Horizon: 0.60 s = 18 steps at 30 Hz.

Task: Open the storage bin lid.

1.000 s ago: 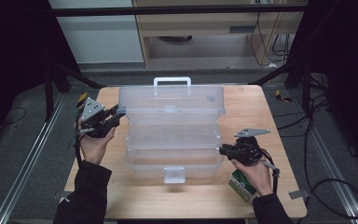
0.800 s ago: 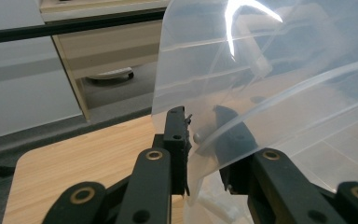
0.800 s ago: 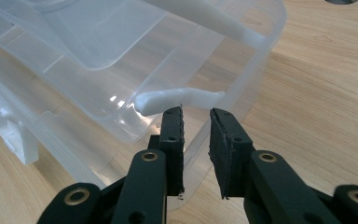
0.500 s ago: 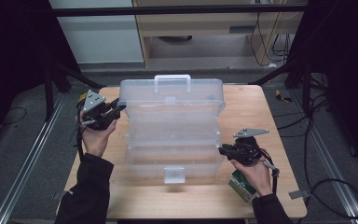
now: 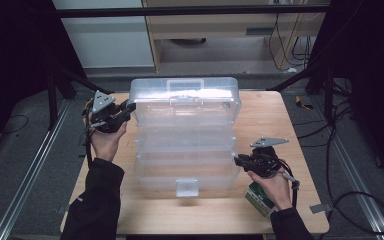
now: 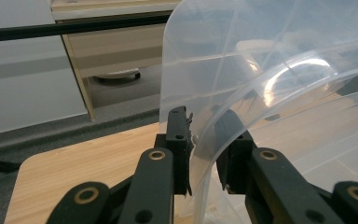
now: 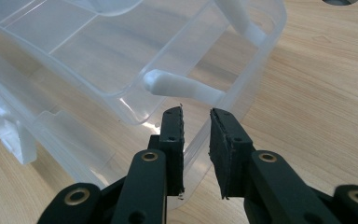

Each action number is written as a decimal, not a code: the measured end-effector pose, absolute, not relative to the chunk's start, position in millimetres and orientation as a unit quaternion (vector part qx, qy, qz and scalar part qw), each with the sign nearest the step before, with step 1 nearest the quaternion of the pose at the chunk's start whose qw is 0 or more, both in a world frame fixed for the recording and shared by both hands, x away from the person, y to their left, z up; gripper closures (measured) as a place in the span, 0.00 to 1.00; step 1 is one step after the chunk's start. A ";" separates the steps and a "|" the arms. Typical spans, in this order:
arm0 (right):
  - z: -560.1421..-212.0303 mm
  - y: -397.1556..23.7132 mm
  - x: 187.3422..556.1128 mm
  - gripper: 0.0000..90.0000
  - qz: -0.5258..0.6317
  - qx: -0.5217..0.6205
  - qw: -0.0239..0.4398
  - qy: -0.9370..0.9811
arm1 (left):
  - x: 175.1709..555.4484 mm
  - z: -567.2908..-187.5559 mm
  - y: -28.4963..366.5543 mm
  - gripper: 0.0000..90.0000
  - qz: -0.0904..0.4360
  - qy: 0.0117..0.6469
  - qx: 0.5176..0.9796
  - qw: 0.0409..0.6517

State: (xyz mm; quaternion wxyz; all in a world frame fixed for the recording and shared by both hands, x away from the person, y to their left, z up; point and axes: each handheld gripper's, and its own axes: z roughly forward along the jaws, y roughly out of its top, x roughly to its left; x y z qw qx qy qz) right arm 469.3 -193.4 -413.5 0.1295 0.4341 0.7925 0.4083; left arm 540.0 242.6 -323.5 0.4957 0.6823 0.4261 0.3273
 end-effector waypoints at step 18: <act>-413.5 -193.3 469.5 0.83 0.409 0.434 0.129 0.793 | 557.9 -316.4 237.2 0.85 0.335 0.435 0.685 0.478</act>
